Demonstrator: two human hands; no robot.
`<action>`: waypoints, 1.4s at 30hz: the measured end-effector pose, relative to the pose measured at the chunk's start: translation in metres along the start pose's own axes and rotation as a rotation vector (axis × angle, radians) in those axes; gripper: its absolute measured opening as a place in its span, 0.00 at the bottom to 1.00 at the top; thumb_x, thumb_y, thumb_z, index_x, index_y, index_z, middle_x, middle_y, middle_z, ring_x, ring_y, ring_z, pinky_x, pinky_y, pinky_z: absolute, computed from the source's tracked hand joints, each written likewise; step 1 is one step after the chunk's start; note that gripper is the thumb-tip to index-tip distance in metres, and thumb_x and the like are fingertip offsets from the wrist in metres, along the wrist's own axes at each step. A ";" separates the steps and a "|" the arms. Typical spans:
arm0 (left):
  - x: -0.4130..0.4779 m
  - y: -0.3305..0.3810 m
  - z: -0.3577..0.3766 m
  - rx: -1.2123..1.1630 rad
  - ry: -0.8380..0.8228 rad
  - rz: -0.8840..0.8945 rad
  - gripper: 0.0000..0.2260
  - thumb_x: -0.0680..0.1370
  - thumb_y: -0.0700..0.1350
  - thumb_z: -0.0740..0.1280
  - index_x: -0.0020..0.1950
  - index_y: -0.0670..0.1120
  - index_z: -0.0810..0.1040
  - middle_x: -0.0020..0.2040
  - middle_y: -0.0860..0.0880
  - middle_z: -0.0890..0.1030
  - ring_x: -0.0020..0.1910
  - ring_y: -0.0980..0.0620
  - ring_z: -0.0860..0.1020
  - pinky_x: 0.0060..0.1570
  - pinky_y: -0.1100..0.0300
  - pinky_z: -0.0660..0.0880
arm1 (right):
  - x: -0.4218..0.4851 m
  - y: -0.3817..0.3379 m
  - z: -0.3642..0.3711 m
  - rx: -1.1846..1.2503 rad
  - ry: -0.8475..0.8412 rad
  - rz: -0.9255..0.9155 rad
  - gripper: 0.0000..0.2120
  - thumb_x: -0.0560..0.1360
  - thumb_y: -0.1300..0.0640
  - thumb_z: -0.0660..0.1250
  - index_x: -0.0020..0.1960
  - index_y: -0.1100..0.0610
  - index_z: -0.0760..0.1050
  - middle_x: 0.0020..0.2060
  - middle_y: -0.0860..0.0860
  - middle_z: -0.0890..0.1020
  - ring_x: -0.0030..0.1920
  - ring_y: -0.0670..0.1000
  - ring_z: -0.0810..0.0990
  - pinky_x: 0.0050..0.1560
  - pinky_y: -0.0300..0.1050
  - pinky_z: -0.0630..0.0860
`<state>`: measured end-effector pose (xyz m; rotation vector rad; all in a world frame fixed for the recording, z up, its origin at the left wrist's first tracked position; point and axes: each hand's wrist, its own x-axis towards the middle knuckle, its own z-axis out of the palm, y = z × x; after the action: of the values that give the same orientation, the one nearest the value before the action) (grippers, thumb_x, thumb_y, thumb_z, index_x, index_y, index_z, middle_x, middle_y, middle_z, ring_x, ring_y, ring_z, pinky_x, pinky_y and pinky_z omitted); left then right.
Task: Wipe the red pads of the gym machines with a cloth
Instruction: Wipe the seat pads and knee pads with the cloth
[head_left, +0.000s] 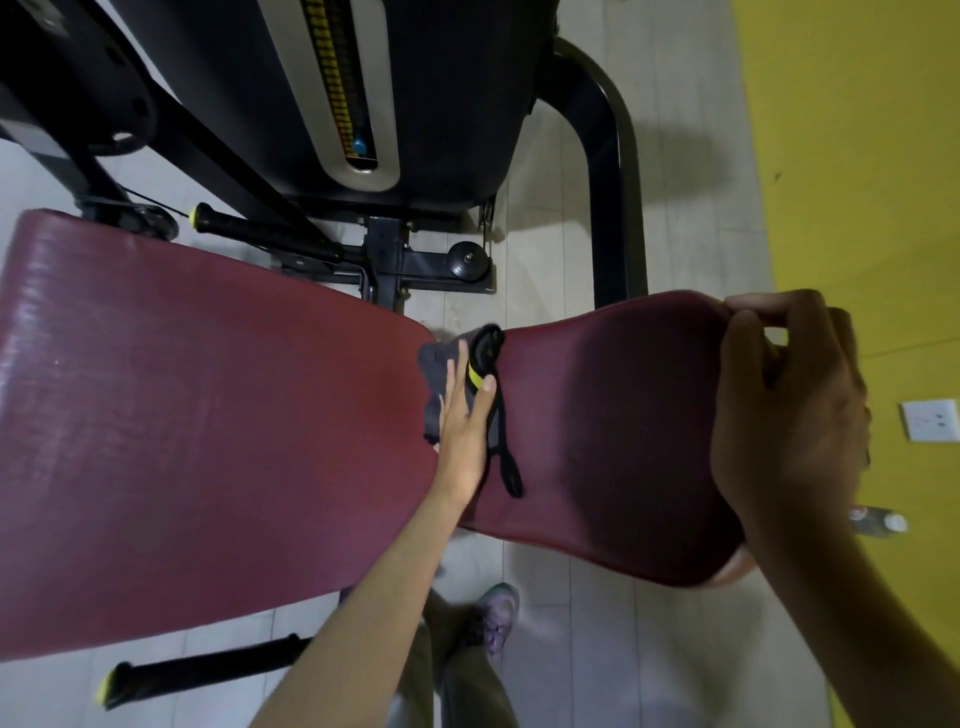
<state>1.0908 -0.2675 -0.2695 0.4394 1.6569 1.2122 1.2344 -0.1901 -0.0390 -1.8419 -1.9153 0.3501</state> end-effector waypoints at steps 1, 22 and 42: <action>-0.024 -0.010 -0.001 -0.009 -0.028 -0.006 0.29 0.78 0.72 0.59 0.77 0.75 0.53 0.82 0.66 0.51 0.82 0.56 0.47 0.78 0.33 0.46 | -0.001 0.000 0.000 -0.002 -0.001 0.000 0.10 0.84 0.54 0.57 0.58 0.54 0.76 0.57 0.51 0.77 0.41 0.39 0.64 0.34 0.26 0.57; -0.060 0.056 0.034 0.118 -0.060 0.153 0.28 0.79 0.70 0.53 0.78 0.73 0.48 0.73 0.81 0.46 0.78 0.71 0.41 0.80 0.48 0.39 | -0.001 0.001 0.002 -0.006 0.018 -0.009 0.09 0.85 0.53 0.57 0.56 0.53 0.75 0.54 0.50 0.77 0.41 0.47 0.71 0.34 0.38 0.62; -0.094 0.096 0.060 0.125 -0.067 0.220 0.24 0.84 0.60 0.55 0.72 0.81 0.48 0.74 0.81 0.48 0.75 0.75 0.41 0.80 0.49 0.38 | 0.002 0.005 0.005 0.052 0.030 -0.005 0.11 0.84 0.46 0.55 0.54 0.50 0.74 0.53 0.50 0.77 0.43 0.53 0.77 0.43 0.58 0.78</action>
<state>1.1598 -0.2659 -0.1391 0.7483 1.6648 1.2425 1.2362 -0.1871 -0.0449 -1.7991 -1.8731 0.3652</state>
